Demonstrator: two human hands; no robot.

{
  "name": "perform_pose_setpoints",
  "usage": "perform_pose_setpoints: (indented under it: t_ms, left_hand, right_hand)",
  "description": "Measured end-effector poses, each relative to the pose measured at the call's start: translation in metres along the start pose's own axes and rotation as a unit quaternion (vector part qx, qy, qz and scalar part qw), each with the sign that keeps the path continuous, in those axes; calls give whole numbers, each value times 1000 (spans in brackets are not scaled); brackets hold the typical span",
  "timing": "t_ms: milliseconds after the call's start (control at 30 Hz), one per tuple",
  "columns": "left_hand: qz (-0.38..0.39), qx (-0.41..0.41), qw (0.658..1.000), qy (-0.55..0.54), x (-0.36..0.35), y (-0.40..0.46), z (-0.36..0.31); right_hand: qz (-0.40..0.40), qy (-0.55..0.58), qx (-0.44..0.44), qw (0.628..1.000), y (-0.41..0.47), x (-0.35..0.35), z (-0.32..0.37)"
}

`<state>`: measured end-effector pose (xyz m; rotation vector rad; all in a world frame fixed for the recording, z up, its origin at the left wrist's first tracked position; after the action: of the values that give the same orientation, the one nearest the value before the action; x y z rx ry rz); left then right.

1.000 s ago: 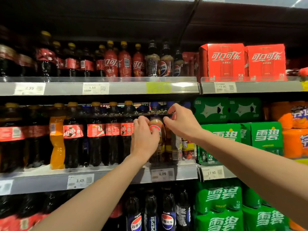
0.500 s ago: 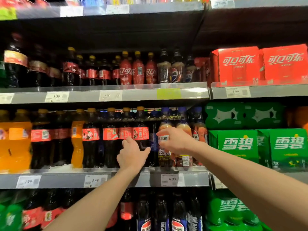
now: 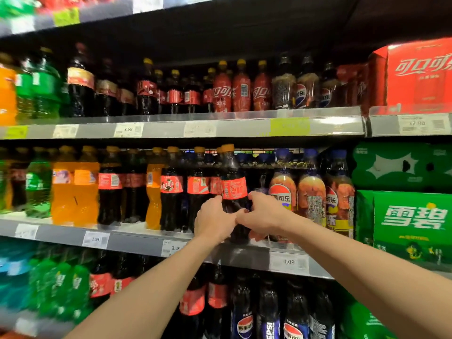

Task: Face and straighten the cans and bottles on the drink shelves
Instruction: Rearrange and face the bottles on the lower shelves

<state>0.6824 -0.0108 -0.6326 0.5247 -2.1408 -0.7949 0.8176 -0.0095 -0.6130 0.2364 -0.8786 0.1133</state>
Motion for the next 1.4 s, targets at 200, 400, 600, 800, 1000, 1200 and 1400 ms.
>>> perform_pose_setpoints:
  t_ms: [200, 400, 600, 800, 1000, 1200, 1400]
  left_hand:
    - [36, -18, 997, -60, 8, 0, 4]
    - [104, -11, 991, -85, 6, 12, 12]
    - [95, -22, 991, -94, 15, 21, 23]
    - [-158, -31, 987, 3, 66, 21, 42]
    - [-204, 53, 972, 102, 96, 25, 83]
    - [-75, 155, 984, 49, 74, 20, 128]
    - [-81, 145, 984, 66, 69, 15, 128]
  right_hand:
    - [11, -14, -8, 1000, 11, -15, -4]
    - [-155, -71, 1, 985, 26, -19, -8]
    - [-157, -74, -64, 983, 36, -18, -20]
    - [-172, -92, -81, 977, 35, -22, -15]
    - [-247, -102, -90, 959, 23, -8, -4]
    - [-234, -35, -99, 967, 31, -7, 1]
    - [-217, 9, -113, 970, 33, -22, -8]
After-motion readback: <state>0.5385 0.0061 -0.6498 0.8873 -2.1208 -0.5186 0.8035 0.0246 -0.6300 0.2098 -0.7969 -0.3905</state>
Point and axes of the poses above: each hand's wrist, its own y-axis towards the middle knuckle, its own x-axis out of the back of the hand, z = x × y, the point moved 8 cm from there along y, towards the middle knuckle, and after that the axes turned 13 degrees about -x, right-handed, at the moved point
